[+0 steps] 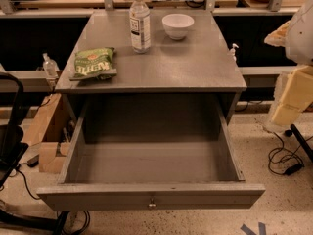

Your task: Place blue plastic bottle into top drawer

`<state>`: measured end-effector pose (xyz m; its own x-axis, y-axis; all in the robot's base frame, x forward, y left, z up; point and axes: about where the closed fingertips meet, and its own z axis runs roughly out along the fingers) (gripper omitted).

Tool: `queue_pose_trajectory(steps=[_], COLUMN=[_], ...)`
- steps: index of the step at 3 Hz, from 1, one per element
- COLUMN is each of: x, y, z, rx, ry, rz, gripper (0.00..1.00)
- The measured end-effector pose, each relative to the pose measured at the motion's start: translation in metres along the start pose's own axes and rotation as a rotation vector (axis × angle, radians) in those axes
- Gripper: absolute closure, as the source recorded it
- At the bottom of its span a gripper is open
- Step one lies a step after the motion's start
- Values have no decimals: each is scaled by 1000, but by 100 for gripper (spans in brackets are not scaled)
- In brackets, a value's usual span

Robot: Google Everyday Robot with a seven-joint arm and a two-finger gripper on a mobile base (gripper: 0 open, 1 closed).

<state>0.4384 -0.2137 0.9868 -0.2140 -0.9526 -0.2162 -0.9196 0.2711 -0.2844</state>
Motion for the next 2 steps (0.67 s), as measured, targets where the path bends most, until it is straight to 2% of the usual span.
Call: queue_pose_trajectory(steps=[1, 2], x=[0, -8], y=[0, -13], z=[0, 7], rx=[0, 44], ry=[0, -67], rz=[0, 3], gripper=[0, 0])
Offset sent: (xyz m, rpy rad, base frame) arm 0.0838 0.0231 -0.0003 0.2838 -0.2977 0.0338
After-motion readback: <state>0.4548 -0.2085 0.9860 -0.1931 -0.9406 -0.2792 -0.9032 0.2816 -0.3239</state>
